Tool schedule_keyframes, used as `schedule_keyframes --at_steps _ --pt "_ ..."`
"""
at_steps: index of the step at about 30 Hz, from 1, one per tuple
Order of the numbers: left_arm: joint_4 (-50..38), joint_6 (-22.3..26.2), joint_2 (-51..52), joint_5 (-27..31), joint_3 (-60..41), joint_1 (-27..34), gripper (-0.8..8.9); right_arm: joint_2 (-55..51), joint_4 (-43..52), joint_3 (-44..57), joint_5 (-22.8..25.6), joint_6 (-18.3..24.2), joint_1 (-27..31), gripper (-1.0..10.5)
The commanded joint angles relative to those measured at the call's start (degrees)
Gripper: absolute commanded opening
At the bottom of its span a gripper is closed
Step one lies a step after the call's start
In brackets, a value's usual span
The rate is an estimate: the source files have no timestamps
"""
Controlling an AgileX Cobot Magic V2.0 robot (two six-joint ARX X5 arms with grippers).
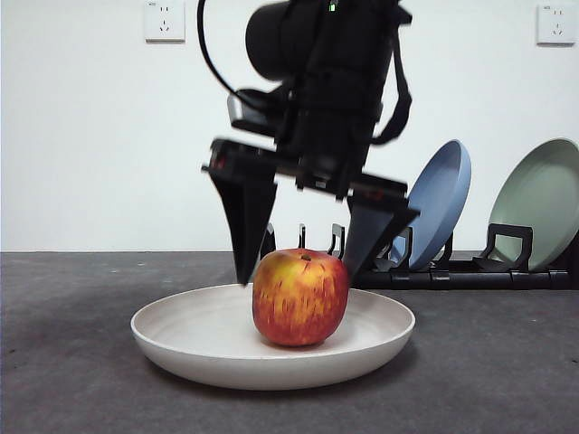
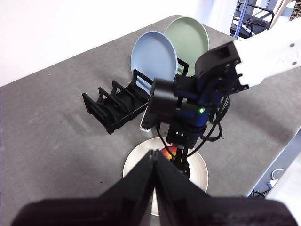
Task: Take the yellow plate from the plate rack,put the plate on the table,take the apple from the table,put the apple in the plate
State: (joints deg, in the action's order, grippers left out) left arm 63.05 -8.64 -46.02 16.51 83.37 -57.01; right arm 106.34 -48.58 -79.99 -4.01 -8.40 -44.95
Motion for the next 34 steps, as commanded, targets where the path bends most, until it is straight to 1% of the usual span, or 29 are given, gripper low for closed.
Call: schedule_keyframes --at_steps 1,4,9,13,14,17,18,20,24,27,32,34 --pt "0.15 -0.17 0.11 -0.02 -0.13 0.2 -0.08 -2.29 -2.62 -2.23 1.42 -0.15 -0.09 5.5" --pt "0.15 -0.15 0.11 -0.02 -0.13 0.2 -0.08 -4.9 -7.65 -4.46 2.82 0.81 -0.09 5.4" --pt "0.15 -0.13 0.11 -0.02 -0.13 0.2 -0.08 -11.56 -16.76 -7.5 2.75 1.33 -0.09 5.3" --pt "0.17 -0.13 0.11 -0.02 -0.13 0.2 -0.08 -18.8 -21.59 -7.93 2.75 1.29 -0.09 5.3" --pt "0.22 -0.11 0.11 -0.02 -0.13 0.2 -0.08 -20.76 -22.6 -7.93 2.75 1.16 -0.09 4.9" --pt "0.37 0.13 0.11 -0.02 -0.13 0.2 -0.08 -26.38 -25.03 -7.93 2.78 0.85 -0.09 3.3" --pt "0.44 0.17 0.11 -0.02 -0.13 0.2 -0.08 -28.13 -25.59 -7.93 2.78 0.85 -0.09 3.0" --pt "0.5 0.31 0.11 -0.02 -0.13 0.2 -0.08 -31.32 -26.64 -7.93 2.8 0.55 -0.09 2.7" --pt "0.72 0.31 0.11 -0.02 -0.13 0.2 -0.08 -36.68 -30.01 -7.93 2.82 -0.24 -0.07 2.7" --pt "1.05 0.31 0.11 -0.04 -0.13 0.2 -0.08 -39.87 -30.25 -7.91 2.78 -0.63 -0.07 2.6" --pt "1.73 0.28 0.11 -0.02 -0.13 0.2 -0.08 -43.6 -30.25 -7.91 2.8 -0.59 -0.07 -0.1" --pt "1.68 0.28 0.11 -0.02 -0.13 0.2 -0.08 -44.46 -30.25 -7.91 2.78 -0.59 -0.07 -0.1"
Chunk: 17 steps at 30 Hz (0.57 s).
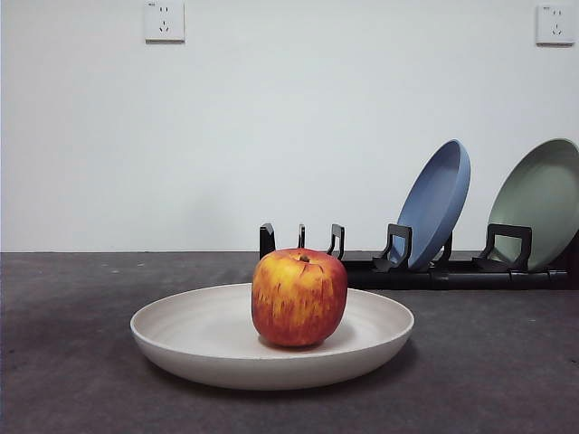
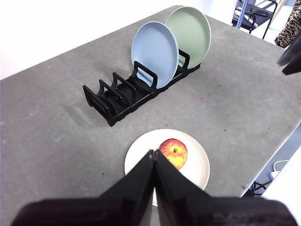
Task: Take the yellow plate from the plate rack,put the plate on the table,take the apple from the table,put the apple in the plate
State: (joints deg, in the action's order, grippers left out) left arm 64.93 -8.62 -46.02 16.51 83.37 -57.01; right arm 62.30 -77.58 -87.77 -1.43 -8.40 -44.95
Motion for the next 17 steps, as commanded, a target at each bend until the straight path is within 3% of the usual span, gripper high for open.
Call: schedule_keyframes --at_steps 1,17 --pt "-0.22 0.24 0.11 -0.02 -0.13 0.2 -0.08 -0.83 -1.25 -0.13 0.2 -0.57 -0.07 -0.1" --pt "-0.2 0.26 0.09 0.0 -0.13 0.2 -0.03 -1.29 -1.22 -0.13 1.97 -0.48 -0.04 0.0"
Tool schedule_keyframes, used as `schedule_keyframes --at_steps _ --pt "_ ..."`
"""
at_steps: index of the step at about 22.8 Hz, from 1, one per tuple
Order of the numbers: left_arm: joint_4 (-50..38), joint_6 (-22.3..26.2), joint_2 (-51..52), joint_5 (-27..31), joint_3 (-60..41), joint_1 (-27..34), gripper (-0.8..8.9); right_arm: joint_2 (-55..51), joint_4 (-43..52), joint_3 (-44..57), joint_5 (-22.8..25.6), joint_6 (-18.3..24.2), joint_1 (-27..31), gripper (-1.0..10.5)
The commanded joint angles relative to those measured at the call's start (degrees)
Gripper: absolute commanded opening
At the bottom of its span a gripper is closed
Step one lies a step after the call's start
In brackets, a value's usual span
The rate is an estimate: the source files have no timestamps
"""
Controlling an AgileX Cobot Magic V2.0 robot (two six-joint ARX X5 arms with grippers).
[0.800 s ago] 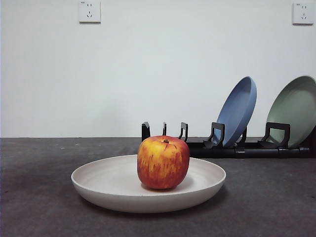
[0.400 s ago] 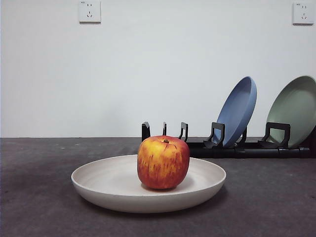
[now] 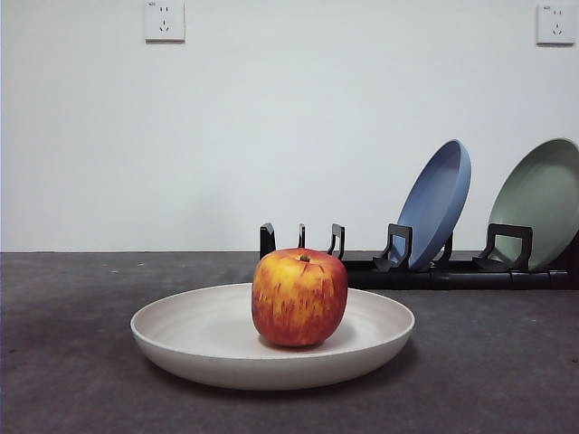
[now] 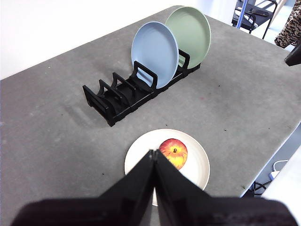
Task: Take the yellow plate from the plate rack,put the plate on the table,take the apple from the table,put the apple in the plate
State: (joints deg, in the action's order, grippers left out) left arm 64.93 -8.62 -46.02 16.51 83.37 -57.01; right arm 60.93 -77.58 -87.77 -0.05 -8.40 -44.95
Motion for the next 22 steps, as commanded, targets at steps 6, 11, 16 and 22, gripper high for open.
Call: schedule_keyframes --at_steps 6,11,16,22 --pt "-0.09 0.26 0.09 0.0 -0.13 0.2 -0.03 0.09 -1.22 -0.13 1.18 -0.46 -0.04 0.0" --pt "0.15 0.26 -0.13 0.0 -0.13 0.2 -0.03 0.07 -1.22 -0.13 1.18 -0.46 -0.04 0.0" --pt "-0.35 2.49 -1.03 0.04 -0.13 0.2 -0.03 0.07 -1.22 -0.13 1.18 -0.46 -0.04 0.0" --pt "-5.7 7.89 -2.51 4.59 -0.15 0.2 -0.03 0.07 -1.22 -0.13 1.18 -0.46 -0.04 0.0"
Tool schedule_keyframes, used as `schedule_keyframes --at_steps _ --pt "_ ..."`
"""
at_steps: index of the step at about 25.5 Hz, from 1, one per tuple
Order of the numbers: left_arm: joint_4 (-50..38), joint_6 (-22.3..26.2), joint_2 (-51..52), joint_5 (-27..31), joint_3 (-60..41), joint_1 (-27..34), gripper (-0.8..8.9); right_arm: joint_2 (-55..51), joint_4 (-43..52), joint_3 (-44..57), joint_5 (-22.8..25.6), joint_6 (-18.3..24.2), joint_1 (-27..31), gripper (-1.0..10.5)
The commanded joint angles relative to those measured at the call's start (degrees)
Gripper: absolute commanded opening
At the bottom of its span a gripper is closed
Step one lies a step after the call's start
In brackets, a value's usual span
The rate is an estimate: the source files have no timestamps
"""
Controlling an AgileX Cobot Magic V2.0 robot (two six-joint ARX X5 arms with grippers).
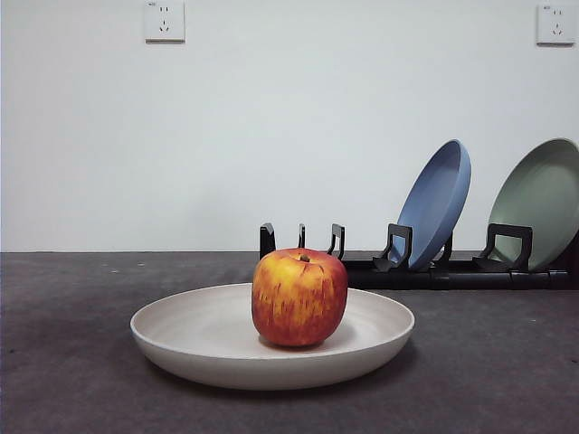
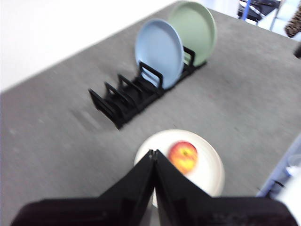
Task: Take the yellow plate from the plate rack,put the plate on the table,take the apple from the table,put the apple in the plate
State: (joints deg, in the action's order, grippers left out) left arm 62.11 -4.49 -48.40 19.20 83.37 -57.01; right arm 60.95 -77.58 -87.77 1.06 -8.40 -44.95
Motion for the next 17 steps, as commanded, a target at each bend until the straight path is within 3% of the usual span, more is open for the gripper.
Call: schedule_keyframes --at_steps 1,4,7,9,13,15,17 --pt "-4.48 5.03 -0.13 2.29 -0.15 0.15 -0.03 0.04 -1.22 -0.13 0.07 -0.46 -0.04 0.0" --pt "-11.61 12.13 0.59 3.28 -0.17 2.47 -0.03 0.04 -1.22 -0.13 0.07 -0.46 -0.04 0.0" --pt "-19.1 18.27 1.55 1.01 -0.33 10.03 -0.03 0.07 -1.22 -0.13 0.07 -0.46 -0.04 0.0" --pt "-22.53 19.52 2.27 -5.53 -0.55 17.16 -0.03 0.04 -1.22 -0.13 0.07 -0.46 -0.04 0.0" --pt "-24.52 19.56 4.26 -23.82 -1.33 33.33 -0.03 0.07 -1.22 -0.13 0.07 -0.46 -0.04 0.0" --pt "-24.39 19.65 5.01 -27.26 -2.12 39.78 -0.03 0.07 -1.22 -0.13 0.07 -0.46 -0.04 0.0" --pt "-24.41 19.85 6.34 -27.08 -3.76 45.31 -0.03 0.07 -1.22 -0.13 0.07 -0.46 -0.04 0.0"
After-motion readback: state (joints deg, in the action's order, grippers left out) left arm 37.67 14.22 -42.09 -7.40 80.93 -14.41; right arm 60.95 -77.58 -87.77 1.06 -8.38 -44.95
